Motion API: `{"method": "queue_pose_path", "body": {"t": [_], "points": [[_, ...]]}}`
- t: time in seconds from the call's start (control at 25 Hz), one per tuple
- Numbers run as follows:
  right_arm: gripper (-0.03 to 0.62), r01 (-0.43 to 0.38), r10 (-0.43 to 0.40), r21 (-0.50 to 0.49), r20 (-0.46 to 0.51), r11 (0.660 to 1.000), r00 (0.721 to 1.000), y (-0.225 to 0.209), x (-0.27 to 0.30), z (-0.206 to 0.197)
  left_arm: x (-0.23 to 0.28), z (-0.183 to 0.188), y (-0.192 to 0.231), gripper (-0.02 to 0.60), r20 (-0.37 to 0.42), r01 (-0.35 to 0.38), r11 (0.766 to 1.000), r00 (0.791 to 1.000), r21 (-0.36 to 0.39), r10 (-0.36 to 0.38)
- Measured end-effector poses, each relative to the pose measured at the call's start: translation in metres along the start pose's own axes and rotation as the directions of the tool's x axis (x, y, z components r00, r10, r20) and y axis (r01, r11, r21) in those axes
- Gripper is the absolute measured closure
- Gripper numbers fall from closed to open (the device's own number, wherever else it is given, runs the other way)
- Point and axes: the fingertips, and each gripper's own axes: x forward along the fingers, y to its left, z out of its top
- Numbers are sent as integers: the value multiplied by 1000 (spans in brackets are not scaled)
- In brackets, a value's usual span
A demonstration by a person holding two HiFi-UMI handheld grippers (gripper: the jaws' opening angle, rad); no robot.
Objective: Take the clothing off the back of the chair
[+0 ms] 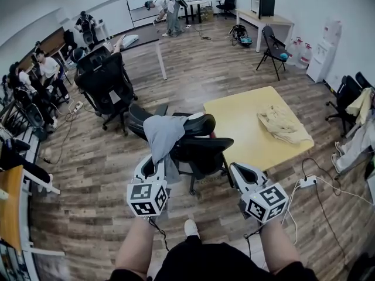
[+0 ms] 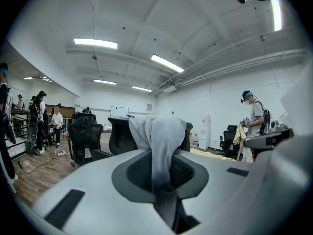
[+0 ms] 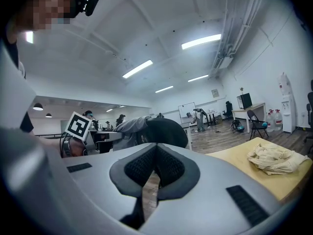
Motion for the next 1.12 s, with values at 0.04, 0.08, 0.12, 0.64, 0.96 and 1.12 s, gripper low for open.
{"method": "queue_pose_path", "body": {"t": [0.04, 0.08, 0.12, 0.64, 0.96, 1.12], "points": [[582, -1, 1, 0, 2, 1000, 1000, 3, -3, 1, -5, -1, -1, 519, 0, 0, 1000, 1000, -4, 0], [582, -4, 4, 0, 4, 1000, 1000, 6, -5, 2, -10, -1, -2, 520, 0, -2, 1000, 1000, -6, 2], [580, -10, 10, -1, 6, 1000, 1000, 8, -7, 3, -15, -1, -3, 520, 1, -6, 1000, 1000, -6, 6], [582, -145, 145, -32, -15, 989, 989, 51, -60, -8, -112, -16, -37, 521, 1, -103, 994, 995, -23, 103], [580, -212, 212, 5, -56, 977, 976, 74, -79, -38, -170, -46, -50, 522, -33, -164, 986, 986, -38, 163], [582, -259, 259, 15, -75, 966, 963, 93, -78, -51, -194, -58, -43, 522, -53, -199, 978, 979, -57, 197]]}}
